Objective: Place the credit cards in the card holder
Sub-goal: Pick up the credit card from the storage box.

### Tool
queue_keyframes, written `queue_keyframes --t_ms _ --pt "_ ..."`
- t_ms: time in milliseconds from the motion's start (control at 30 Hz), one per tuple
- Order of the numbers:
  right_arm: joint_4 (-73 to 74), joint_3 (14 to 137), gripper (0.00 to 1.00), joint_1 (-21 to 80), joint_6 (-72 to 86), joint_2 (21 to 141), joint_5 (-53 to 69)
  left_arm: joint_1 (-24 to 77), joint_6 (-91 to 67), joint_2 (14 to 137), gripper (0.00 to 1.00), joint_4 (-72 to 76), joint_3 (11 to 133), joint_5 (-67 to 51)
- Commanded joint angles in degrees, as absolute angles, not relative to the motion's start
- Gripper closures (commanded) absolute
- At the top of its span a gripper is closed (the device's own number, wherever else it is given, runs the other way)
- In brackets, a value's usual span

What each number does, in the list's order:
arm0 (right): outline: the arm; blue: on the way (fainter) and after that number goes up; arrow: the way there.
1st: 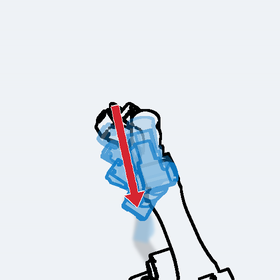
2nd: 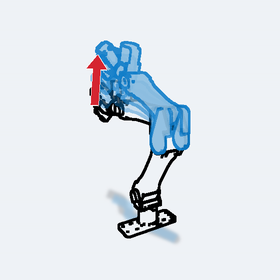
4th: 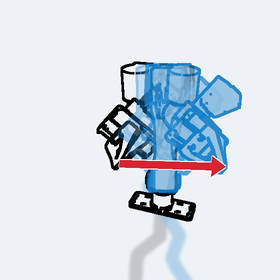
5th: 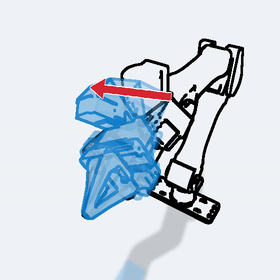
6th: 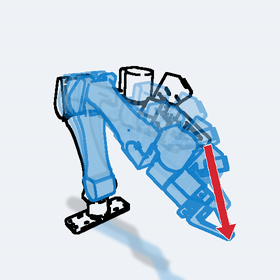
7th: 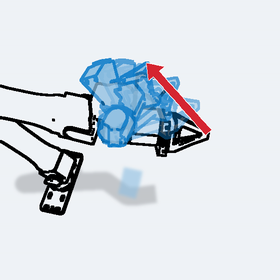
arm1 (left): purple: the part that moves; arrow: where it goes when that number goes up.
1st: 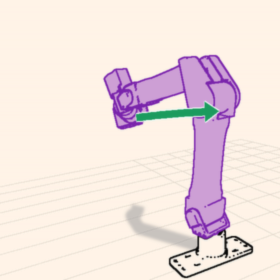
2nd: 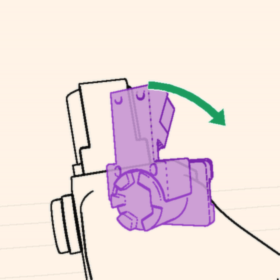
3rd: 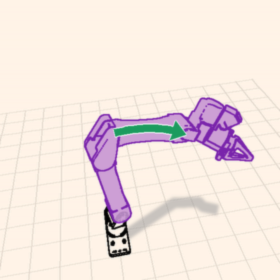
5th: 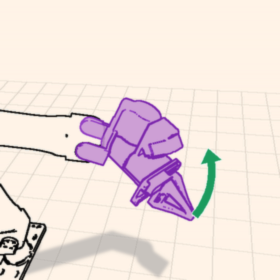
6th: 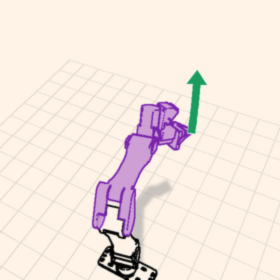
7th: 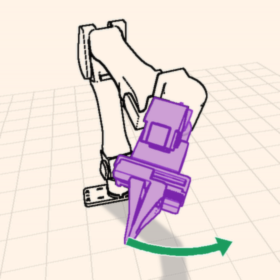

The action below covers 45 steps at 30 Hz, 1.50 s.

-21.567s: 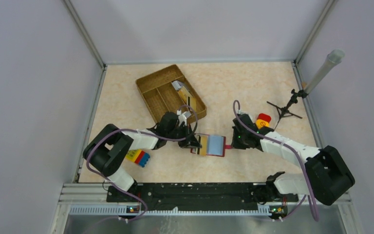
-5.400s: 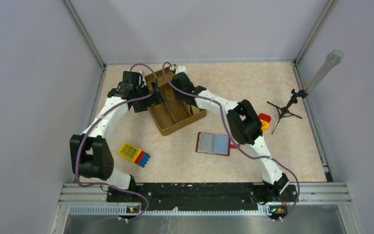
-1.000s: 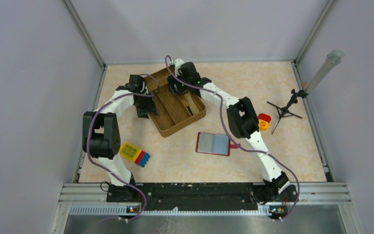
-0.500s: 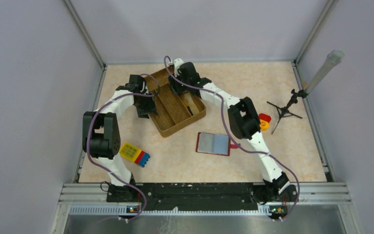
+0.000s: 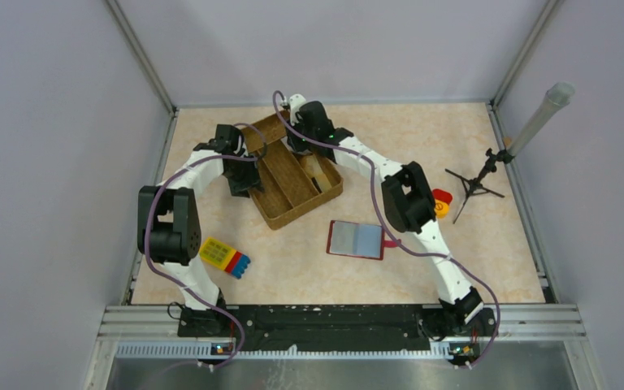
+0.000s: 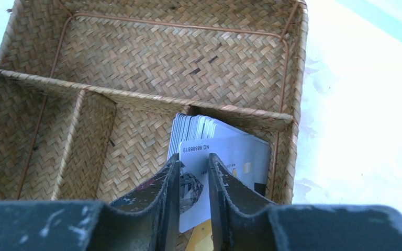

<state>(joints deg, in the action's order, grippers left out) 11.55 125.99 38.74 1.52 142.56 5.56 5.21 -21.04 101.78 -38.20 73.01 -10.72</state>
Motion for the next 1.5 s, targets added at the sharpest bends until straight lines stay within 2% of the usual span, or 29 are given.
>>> queue_keyframes --t_ms 0,200,400,533,633,767,900,967,1067,1233,1467 --pt "10.67 125.76 0.8 39.81 1.65 138.5 5.54 4.92 -21.18 100.38 0.49 -38.23 75.04 -11.3" --pt "7.72 121.63 0.9 39.81 1.81 134.88 3.42 4.92 -21.18 100.16 0.49 -38.31 75.1 -11.28" --pt "-2.0 110.65 0.99 40.51 0.89 125.79 -4.76 4.92 -21.18 99.4 0.48 -38.23 74.97 -9.89" --pt "-7.51 103.59 1.0 40.61 0.92 119.45 -6.87 4.92 -21.03 98.01 0.44 -38.15 74.83 -8.29" --pt "-6.86 101.49 1.0 40.61 1.13 115.81 -6.88 4.92 -20.76 96.42 0.35 -37.91 74.71 -6.55" --pt "-1.7 98.79 1.0 40.53 2.65 109.93 -7.26 4.92 -20.27 93.17 0.09 -37.6 74.32 -3.88" --pt "7.3 92.89 1.0 39.95 4.52 101.35 -4.14 5.41 -19.08 88.08 0.03 -36.49 72.91 -1.69" --pt "12.1 87.88 1.0 38.49 6.45 95.88 -0.88 6.69 -17.57 84.85 0.02 -35.21 71.96 -1.19" --pt "14.51 78.67 1.0 34.08 10.57 88.02 11.79 10.98 -13.62 78.95 0.02 -31.63 69.03 -4.02" --pt "18.69 67.35 1.0 30.33 12.0 77.04 30.59 21.46 -6.98 71.54 0.02 -25.17 64.6 -22.88" --pt "20.91 59.67 1.0 30.32 14.17 67.24 51.58 30.38 -9.57 71.67 0.01 -19.74 60.74 -46.19"
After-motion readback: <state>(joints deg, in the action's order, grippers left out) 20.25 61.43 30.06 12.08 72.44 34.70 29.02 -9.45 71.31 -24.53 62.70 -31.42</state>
